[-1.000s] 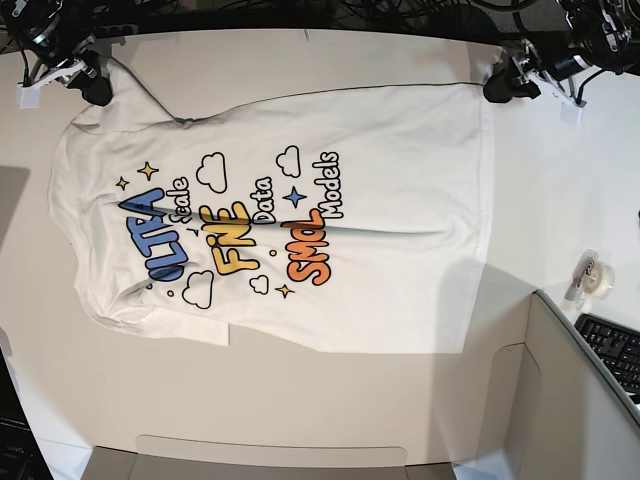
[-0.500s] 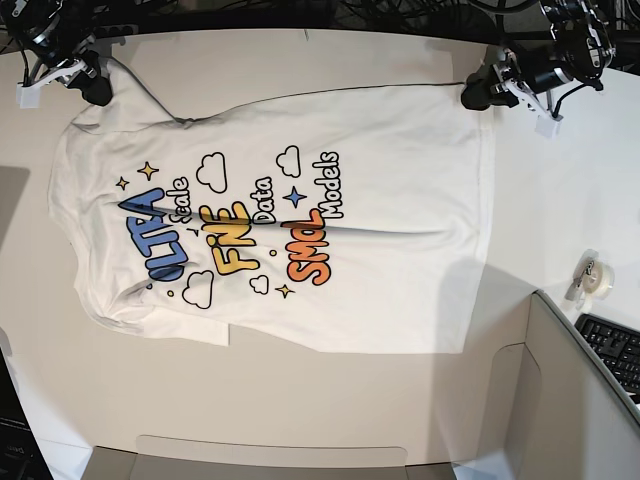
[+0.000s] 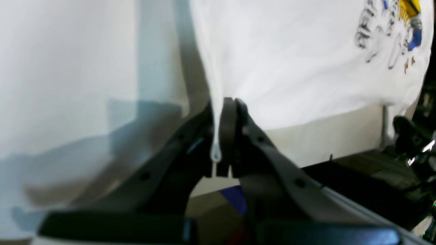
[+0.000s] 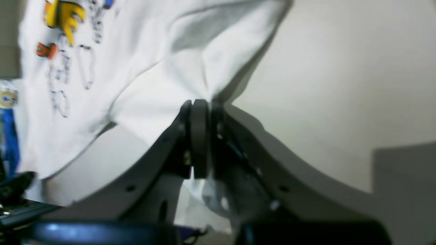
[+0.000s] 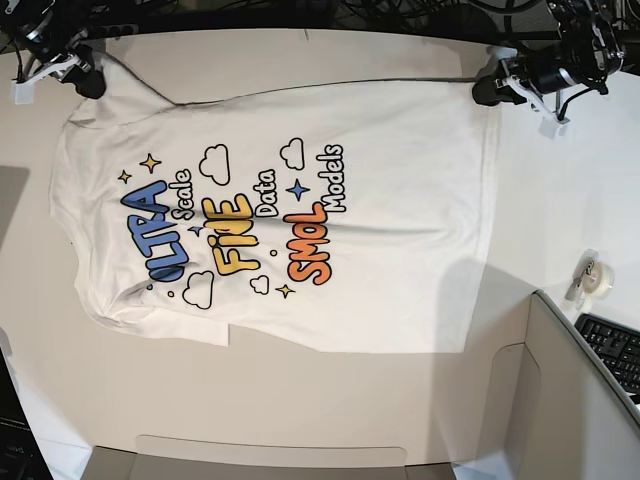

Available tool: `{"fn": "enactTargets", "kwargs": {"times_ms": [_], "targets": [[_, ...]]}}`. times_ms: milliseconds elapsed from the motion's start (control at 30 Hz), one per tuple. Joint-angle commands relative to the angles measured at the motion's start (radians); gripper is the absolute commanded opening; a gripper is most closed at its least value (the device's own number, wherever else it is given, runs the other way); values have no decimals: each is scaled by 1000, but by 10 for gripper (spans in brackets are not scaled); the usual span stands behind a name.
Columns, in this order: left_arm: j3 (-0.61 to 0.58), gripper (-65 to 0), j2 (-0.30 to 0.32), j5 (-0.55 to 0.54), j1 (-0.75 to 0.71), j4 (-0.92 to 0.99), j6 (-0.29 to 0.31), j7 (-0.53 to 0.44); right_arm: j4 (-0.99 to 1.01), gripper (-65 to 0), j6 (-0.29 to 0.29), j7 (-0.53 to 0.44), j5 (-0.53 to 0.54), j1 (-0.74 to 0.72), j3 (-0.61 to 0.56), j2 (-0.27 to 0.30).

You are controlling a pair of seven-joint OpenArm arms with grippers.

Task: Layout the t-shirt on the table in an organized manner, then fold the t-shirt properly
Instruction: 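Pull the hem corners apart with both grippers to straighten the shirt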

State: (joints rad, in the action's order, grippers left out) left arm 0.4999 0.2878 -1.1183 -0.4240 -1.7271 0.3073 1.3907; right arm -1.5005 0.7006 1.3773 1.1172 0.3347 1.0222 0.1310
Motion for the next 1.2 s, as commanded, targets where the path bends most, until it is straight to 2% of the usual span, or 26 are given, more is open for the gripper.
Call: {"fn": "enactTargets", "kwargs": {"times_ms": [0,267,533,800,1167], "targets": [[13,-650,12,-22,-13,-44,0,3,-32,-650,-2,19,-30,10,7,20],[121,-650,12,-24,-23,-164,2,6,-219,-650,-2,19,-29,42,7,12],[118,-650,12,-24,-42,-172,5,6,-260,-650,-2,19,-25,71,7,-1],[124,-650,12,-24,-48,-219,5,6,-262,-650,-2,19,117,126,7,-8],[124,-650,12,-24,-51,-244,5,6,-326,-650,-2,19,126,206,11,-14]]}}
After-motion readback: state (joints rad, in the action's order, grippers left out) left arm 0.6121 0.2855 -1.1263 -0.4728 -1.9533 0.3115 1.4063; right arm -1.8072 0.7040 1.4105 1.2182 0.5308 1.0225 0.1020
